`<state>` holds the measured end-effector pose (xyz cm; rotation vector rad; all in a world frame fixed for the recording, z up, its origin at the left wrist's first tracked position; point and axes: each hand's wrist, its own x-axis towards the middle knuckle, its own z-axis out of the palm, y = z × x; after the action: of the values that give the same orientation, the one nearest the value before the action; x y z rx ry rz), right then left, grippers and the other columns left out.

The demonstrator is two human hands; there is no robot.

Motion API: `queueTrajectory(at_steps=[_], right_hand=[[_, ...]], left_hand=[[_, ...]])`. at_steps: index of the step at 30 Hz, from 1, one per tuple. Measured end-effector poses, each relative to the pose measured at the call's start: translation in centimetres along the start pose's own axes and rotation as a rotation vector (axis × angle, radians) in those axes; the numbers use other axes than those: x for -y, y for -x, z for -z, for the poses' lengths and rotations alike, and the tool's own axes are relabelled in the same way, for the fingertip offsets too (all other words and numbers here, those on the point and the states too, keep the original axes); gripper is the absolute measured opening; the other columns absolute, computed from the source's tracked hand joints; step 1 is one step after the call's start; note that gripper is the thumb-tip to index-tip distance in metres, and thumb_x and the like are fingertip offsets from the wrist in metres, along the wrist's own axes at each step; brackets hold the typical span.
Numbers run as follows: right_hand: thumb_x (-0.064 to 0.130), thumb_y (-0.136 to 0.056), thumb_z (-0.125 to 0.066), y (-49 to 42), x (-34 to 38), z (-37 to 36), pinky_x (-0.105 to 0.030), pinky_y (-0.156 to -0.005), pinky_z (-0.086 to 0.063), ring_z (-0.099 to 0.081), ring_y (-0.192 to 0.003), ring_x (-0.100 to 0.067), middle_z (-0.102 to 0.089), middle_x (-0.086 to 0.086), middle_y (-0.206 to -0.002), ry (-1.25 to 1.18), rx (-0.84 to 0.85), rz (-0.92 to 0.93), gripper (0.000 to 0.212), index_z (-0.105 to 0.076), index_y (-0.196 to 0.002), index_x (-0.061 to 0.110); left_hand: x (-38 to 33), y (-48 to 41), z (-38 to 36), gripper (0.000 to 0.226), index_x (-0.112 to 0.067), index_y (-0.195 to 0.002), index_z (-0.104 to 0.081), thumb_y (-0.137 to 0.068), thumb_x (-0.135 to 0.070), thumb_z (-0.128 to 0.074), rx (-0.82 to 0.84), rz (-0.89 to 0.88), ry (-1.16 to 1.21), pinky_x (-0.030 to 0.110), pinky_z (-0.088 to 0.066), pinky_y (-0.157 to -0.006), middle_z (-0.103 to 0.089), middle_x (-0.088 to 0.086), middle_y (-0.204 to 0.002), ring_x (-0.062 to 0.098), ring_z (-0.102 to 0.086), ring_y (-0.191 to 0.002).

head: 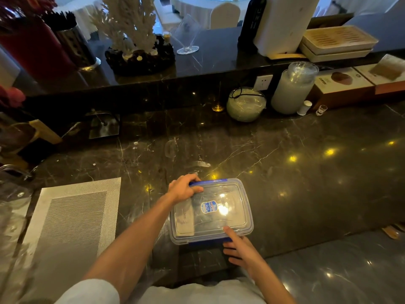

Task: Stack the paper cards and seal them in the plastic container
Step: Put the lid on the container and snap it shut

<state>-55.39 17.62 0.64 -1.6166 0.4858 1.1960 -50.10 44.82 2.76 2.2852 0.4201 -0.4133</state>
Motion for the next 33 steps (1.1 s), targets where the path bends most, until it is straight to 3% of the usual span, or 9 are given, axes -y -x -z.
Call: queueTrajectory(at_steps=[6, 10, 18, 25, 33], right_hand=[[0.072, -0.074, -0.062, 0.6, -0.3, -0.3, -0.038, -0.089, -0.055, -0.065, -0.110, -0.024, -0.064, -0.006, -0.126, -0.034, 0.024, -0.025, 0.080, -0.043, -0.138, 0.027], [0.074, -0.074, -0.060, 0.8, -0.4, -0.3, -0.040, -0.097, -0.052, -0.064, -0.111, -0.023, -0.065, -0.006, -0.125, -0.018, 0.021, -0.034, 0.077, -0.049, -0.131, 0.025], [0.066, -0.081, -0.061, 1.0, -0.2, -0.6, -0.039, -0.091, -0.056, -0.071, -0.094, -0.025, -0.075, -0.012, -0.097, 0.001, -0.095, 0.009, 0.063, -0.069, -0.096, 0.006], [0.059, -0.090, -0.054, 1.0, 0.8, -0.9, -0.032, -0.075, -0.055, -0.063, -0.070, -0.018, -0.069, -0.006, -0.077, 0.035, -0.100, 0.000, 0.055, -0.070, -0.089, 0.007], [0.054, -0.092, -0.055, 1.3, 1.2, -1.2, -0.028, -0.063, -0.052, -0.057, -0.060, -0.015, -0.063, -0.003, -0.066, -0.019, -0.117, -0.051, 0.045, -0.065, -0.080, 0.012]], left_hand=[[0.0, 0.5, 0.0, 0.028, -0.032, -0.116, -0.059, -0.091, -0.046, -0.062, 0.034, 0.003, 0.011, 0.050, -0.041, -0.109, -0.068, -0.008, -0.117, 0.018, -0.063, -0.113], [0.0, 0.5, 0.0, 0.029, -0.034, -0.117, -0.059, -0.091, -0.046, -0.063, 0.037, 0.013, 0.033, 0.050, -0.040, -0.110, -0.066, -0.010, -0.115, 0.017, -0.062, -0.113], [0.0, 0.6, 0.0, 0.028, -0.035, -0.117, -0.059, -0.092, -0.047, -0.061, 0.028, 0.010, 0.012, 0.048, -0.038, -0.111, -0.066, -0.011, -0.114, 0.016, -0.062, -0.112], [0.1, 0.4, 0.1, 0.032, -0.035, -0.119, -0.060, -0.090, -0.047, -0.063, 0.029, 0.013, 0.024, 0.047, -0.041, -0.110, -0.065, -0.011, -0.112, 0.016, -0.062, -0.111], [0.2, 0.3, 0.2, 0.029, -0.034, -0.116, -0.061, -0.090, -0.047, -0.063, 0.042, -0.002, 0.037, 0.049, -0.041, -0.109, -0.067, -0.009, -0.115, 0.017, -0.062, -0.112]])
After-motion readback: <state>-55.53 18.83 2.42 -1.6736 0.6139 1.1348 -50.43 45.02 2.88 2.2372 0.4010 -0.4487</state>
